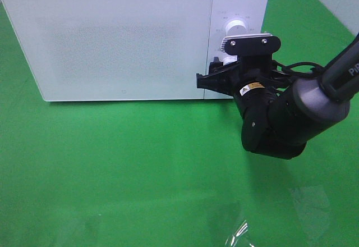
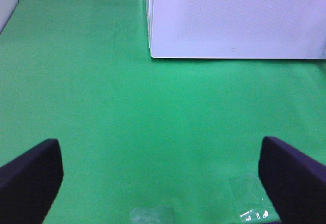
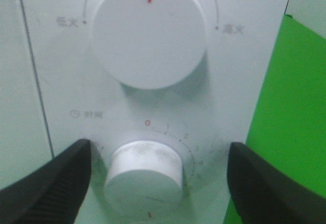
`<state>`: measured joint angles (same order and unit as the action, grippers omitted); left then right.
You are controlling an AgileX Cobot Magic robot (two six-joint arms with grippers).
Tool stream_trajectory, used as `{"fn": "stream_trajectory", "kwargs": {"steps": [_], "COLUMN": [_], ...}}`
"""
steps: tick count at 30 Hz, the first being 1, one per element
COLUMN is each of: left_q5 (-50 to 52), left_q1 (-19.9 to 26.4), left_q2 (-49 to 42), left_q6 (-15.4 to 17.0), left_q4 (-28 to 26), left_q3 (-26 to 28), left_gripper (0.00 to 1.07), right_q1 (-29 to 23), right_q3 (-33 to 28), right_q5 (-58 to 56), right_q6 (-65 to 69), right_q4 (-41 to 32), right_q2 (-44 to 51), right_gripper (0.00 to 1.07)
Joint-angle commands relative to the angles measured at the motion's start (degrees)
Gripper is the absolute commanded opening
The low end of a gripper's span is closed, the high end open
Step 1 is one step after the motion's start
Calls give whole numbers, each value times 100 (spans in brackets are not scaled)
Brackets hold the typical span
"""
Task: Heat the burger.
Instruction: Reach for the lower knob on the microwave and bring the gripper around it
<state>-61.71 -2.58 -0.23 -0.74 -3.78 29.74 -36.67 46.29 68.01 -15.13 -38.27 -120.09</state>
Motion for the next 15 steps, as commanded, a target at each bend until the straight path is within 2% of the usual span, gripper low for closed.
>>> {"fn": "stream_trajectory", "kwargs": {"steps": [1, 15], "left_q5": [46, 46], "left_q1": [29, 29], "left_q2": [-97, -97], "left_q6": [6, 6], "left_q4": [-52, -52], "left_q3": [-17, -17], "left_gripper": [97, 97], "right_q1": [57, -29], "right_q3": [172, 218], "right_q5": [17, 120], "right_q6": [17, 11], "right_q4": [115, 212], "right_q2": [-160, -40], "right_gripper": [73, 72]}}
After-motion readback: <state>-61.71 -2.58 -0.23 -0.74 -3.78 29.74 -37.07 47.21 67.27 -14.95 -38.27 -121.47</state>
